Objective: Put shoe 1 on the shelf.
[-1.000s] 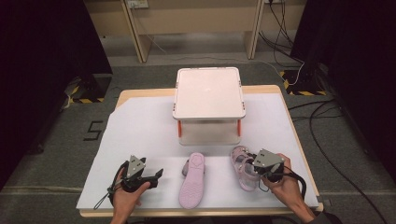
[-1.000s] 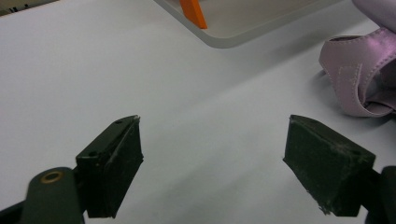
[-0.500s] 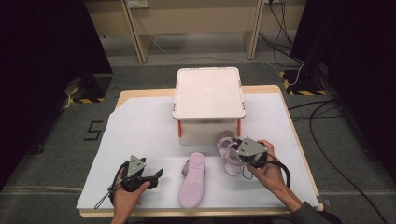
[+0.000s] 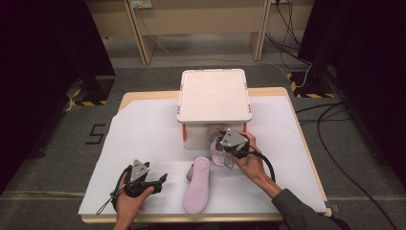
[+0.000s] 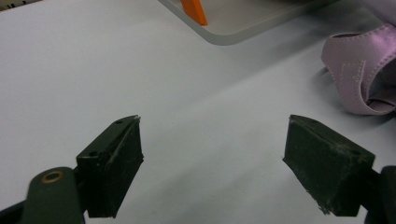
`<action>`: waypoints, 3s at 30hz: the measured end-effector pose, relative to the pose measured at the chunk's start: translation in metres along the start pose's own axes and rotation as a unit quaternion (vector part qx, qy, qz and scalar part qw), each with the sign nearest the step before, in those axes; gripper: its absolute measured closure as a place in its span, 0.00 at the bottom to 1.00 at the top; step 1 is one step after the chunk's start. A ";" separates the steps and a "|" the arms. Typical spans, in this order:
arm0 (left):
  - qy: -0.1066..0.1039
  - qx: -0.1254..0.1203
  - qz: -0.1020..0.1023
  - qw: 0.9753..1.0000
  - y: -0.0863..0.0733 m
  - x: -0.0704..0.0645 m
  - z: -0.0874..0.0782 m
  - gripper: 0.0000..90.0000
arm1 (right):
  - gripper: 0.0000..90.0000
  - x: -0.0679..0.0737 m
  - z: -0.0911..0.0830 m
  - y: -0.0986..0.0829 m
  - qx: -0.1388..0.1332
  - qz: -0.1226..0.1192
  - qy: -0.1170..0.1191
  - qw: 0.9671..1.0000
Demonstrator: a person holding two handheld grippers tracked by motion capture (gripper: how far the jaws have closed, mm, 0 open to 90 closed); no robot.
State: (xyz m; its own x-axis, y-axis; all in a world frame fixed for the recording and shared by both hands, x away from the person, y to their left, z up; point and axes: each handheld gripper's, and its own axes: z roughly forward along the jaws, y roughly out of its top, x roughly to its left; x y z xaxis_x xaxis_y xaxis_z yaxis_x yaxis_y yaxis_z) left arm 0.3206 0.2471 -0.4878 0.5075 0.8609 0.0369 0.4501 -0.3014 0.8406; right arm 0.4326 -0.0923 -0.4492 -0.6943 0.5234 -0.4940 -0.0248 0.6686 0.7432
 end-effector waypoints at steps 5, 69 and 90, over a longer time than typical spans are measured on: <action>-0.001 0.002 0.001 1.000 0.000 -0.001 0.000 0.21 | 0.89 -0.001 0.013 0.001 0.004 -0.003 -0.014 1.000; -0.007 0.004 0.009 1.000 0.000 -0.003 0.000 0.21 | 0.31 0.001 -0.045 -0.046 0.056 0.231 0.064 0.969; -0.007 0.007 0.010 1.000 0.000 -0.004 0.001 0.21 | 0.33 0.022 -0.011 -0.047 0.067 0.221 0.079 0.970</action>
State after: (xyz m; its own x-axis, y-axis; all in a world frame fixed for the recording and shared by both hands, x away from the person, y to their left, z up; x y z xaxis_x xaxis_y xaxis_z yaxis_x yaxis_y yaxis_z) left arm 0.3198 0.2432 -0.4886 0.5264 0.8490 0.0459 0.4496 -0.3237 0.8325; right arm 0.4106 -0.1174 -0.4903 -0.7176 0.6940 -0.0578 0.3868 0.4662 0.7957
